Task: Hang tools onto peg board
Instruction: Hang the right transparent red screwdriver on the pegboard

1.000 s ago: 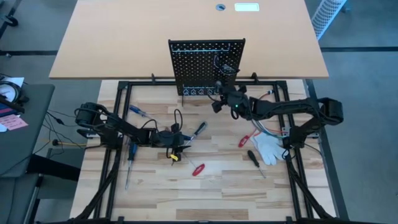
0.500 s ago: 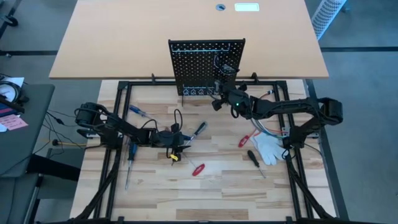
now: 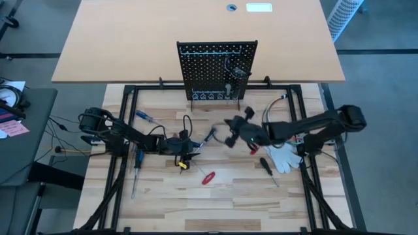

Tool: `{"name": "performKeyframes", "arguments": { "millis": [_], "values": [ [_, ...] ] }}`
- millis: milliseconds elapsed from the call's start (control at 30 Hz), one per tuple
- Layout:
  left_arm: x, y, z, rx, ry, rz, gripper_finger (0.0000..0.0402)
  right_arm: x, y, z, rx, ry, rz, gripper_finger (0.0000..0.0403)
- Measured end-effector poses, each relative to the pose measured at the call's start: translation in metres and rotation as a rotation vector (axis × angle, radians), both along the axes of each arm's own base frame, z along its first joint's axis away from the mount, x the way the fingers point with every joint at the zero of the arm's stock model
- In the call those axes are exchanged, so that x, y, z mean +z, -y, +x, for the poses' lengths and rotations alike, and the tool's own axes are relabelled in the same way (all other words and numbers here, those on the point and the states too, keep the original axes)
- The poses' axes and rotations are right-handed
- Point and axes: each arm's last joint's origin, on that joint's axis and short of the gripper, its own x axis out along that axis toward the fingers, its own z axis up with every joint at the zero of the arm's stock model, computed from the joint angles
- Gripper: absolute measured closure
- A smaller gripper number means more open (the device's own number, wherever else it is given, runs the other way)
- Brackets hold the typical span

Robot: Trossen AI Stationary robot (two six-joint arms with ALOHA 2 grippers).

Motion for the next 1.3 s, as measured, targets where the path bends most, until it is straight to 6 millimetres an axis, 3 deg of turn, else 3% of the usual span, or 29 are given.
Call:
{"name": "performKeyframes", "arguments": {
  "millis": [200,333,533,667,800,1000,1133,1300],
  "values": [
    [0.0,0.0,0.0,0.007,-0.003,0.001,0.026,0.005,-0.029,-0.034,-0.036,-0.023,0.201,0.0353],
    [-0.001,-0.002,-0.001,0.105,-0.008,0.002,0.026,-0.011,-0.049,-0.043,-0.063,-0.083,0.325,0.0296],
    [0.003,-0.007,-0.001,0.256,-0.119,0.115,0.026,-0.055,-0.082,-0.031,-0.038,-0.205,0.333,0.0204],
    [0.03,-0.009,-0.003,0.295,-0.215,0.173,0.026,-0.089,-0.091,-0.016,-0.028,-0.248,0.316,0.0166],
    [0.06,-0.016,-0.019,0.311,-0.226,0.17,0.026,-0.11,-0.078,-0.01,0.029,-0.429,0.259,0.0155],
    [0.094,-0.038,-0.061,0.334,-0.281,0.05,0.026,-0.107,-0.044,-0.006,0.147,-0.512,0.158,0.0154],
    [0.101,-0.041,-0.085,0.329,-0.34,-0.092,0.026,-0.106,-0.022,0.001,0.358,-0.36,0.179,0.0155],
    [0.092,-0.015,-0.093,0.001,-0.519,-0.015,0.026,-0.111,-0.003,0.011,0.54,-0.016,0.222,0.0158]
  ]
}}
